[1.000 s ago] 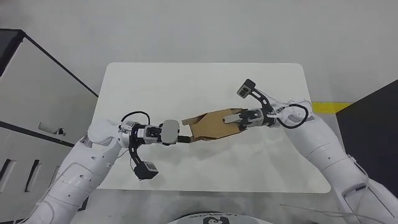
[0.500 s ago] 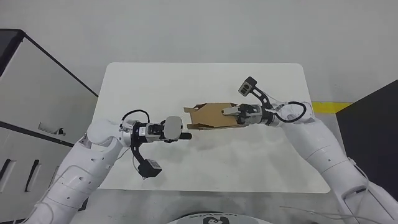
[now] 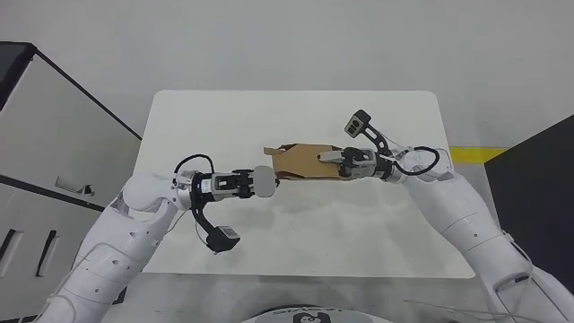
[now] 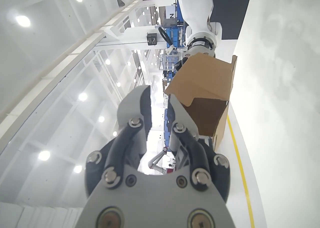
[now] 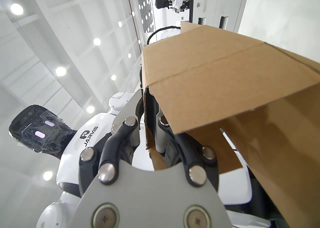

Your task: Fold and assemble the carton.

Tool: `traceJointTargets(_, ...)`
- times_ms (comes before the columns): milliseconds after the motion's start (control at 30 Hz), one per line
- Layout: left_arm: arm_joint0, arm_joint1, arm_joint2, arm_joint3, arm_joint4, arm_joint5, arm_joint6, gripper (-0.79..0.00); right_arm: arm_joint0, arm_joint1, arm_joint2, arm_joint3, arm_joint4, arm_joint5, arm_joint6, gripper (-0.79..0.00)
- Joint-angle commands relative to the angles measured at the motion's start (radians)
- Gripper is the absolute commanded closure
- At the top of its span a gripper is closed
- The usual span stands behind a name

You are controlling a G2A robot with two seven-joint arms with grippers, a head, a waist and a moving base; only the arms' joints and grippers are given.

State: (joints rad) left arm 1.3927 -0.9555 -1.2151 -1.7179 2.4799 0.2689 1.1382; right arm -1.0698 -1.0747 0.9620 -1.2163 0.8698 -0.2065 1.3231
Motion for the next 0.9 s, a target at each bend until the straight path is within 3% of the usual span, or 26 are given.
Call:
traceJointTargets(0,0.0,0.0,0.001,0.001,0.0,-0.001,0.001,0.0,0.0,0.0,0.0,0.0,0.0,0.0,0.0,0.0)
traceJointTargets(400,0.017,-0.003,0.015,-0.022,0.034,-0.058,-0.133,0.0,-0.033,0.0,0.023,-0.051,-0.034,0.015,-0.057,0.0)
traceJointTargets(867,0.025,-0.002,0.018,-0.023,0.058,-0.088,-0.175,0.0,-0.056,-0.003,0.052,-0.066,-0.038,0.013,-0.057,0.0)
